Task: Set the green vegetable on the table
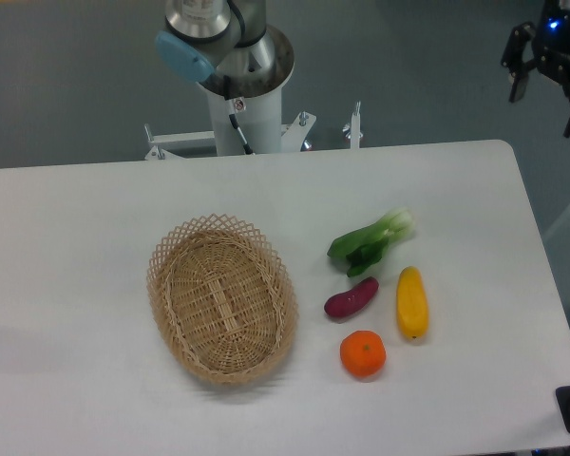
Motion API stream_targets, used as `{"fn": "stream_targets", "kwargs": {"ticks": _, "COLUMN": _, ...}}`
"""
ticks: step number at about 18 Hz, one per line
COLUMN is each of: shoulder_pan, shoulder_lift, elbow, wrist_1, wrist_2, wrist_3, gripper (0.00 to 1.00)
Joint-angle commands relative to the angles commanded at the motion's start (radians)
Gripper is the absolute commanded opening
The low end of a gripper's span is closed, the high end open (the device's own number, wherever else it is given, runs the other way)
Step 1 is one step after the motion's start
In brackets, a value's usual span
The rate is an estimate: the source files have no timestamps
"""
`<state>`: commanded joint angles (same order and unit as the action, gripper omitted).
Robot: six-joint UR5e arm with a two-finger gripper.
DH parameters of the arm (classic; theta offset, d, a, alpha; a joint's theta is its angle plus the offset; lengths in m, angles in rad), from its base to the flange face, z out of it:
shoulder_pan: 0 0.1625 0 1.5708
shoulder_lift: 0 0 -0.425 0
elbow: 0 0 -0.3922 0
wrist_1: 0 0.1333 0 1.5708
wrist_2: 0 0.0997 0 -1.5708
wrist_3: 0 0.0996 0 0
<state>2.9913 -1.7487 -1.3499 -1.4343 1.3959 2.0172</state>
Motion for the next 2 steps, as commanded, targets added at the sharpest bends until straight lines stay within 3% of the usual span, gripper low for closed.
{"fn": "stream_targets", "kwargs": {"ticks": 2, "shoulder_pan": -0.003, "shoulder_lift": 0.000, "elbow": 0.000, "wrist_1": 0.000, "wrist_2": -0.002, "wrist_3": -0.002, "gripper": 1.00}}
